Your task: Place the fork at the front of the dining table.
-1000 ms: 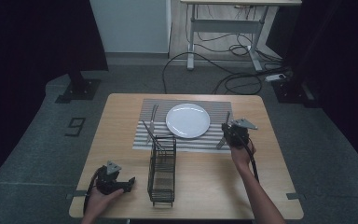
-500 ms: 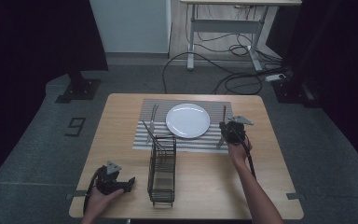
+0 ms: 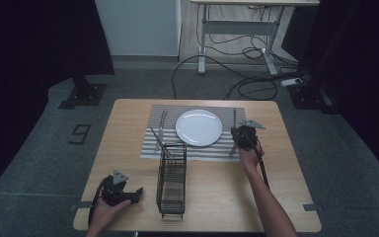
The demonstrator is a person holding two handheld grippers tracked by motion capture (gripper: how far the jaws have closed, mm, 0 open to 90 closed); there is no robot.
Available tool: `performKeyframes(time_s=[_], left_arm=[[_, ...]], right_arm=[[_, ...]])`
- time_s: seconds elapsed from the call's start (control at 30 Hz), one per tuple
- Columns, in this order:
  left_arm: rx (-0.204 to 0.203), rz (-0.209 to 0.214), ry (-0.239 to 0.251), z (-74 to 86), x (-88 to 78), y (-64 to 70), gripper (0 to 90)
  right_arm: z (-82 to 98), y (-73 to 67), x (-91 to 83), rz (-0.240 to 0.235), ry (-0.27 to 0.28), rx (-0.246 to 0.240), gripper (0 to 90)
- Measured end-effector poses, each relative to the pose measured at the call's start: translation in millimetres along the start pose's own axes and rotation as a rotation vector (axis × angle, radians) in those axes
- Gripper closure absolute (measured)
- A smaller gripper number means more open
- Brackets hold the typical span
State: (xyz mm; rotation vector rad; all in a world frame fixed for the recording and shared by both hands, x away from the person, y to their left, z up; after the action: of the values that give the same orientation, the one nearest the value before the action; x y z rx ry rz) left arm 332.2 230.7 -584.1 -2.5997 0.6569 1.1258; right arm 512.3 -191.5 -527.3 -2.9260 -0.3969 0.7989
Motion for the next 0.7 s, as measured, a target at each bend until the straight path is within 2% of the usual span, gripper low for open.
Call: performKeyframes(time_s=[0.37,0.7], left_arm=[[0.0,0.0,0.0,0.0,0.0,0.0,7.8],[-0.001,0.0,0.001,-0.1,0.1,0.0,7.8]], right_arm=[[-0.1,6.6,12.3,0.005,-0.027,0.069,86.2],[-1.5,7.3,16.6,0.039,-0.031,0.062,86.2]])
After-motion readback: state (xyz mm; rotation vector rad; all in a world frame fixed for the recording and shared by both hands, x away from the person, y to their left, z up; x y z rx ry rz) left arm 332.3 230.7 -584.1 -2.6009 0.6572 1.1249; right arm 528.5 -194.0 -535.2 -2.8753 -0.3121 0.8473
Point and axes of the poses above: each handheld gripper's, and its own axes: x roughly forward along the jaws, z roughly out of its underside, y roughly to its right, the point moved 5 cm from there along x, roughly forward along the jaws, and after that the axes turned 3 degrees about x, right-handed, at the moved point
